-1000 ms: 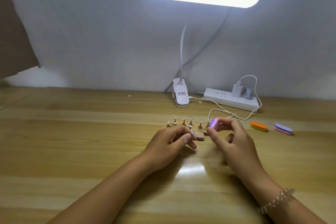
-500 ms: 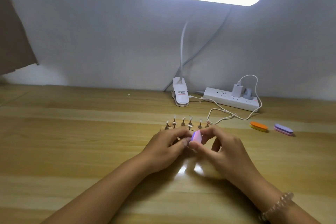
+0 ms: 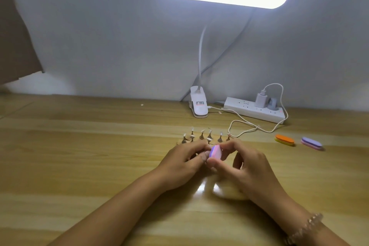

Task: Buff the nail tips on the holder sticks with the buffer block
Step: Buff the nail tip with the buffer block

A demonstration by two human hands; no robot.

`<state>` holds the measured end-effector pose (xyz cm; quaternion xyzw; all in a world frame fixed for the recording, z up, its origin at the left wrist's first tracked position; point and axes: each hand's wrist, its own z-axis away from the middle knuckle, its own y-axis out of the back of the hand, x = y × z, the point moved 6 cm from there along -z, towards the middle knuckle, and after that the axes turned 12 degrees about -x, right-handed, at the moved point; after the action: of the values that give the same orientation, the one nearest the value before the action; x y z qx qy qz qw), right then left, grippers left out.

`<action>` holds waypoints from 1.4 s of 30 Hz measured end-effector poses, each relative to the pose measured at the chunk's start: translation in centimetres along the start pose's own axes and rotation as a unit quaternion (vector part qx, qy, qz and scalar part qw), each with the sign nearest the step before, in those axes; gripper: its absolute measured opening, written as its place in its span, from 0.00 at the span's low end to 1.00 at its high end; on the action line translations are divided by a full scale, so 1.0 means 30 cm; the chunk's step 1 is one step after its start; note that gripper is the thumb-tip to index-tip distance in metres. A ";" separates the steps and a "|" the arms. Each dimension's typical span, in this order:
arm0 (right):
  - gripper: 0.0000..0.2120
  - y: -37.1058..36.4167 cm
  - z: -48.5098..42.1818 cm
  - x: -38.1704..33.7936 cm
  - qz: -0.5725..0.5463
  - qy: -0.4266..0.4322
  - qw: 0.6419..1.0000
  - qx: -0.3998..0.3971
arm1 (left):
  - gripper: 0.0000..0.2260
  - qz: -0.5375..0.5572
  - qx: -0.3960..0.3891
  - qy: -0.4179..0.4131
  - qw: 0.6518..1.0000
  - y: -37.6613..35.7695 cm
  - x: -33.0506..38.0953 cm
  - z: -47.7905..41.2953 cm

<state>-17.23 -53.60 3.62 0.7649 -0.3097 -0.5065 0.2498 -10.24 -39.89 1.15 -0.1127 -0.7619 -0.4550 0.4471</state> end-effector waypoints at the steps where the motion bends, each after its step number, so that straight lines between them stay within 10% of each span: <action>1: 0.20 0.007 -0.008 0.021 -0.028 -0.020 0.999 0.004 | 0.07 -0.003 -0.001 -0.002 1.000 -0.001 0.001 -0.001; 42: 0.19 -0.003 -0.014 0.046 0.009 -0.017 0.999 0.034 | 0.08 0.007 0.006 0.012 1.000 0.000 -0.012 -0.008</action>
<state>-16.42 -54.52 2.85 0.7616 -0.3383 -0.5058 0.2229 -9.90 -40.01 0.91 -0.1099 -0.7584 -0.4489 0.4596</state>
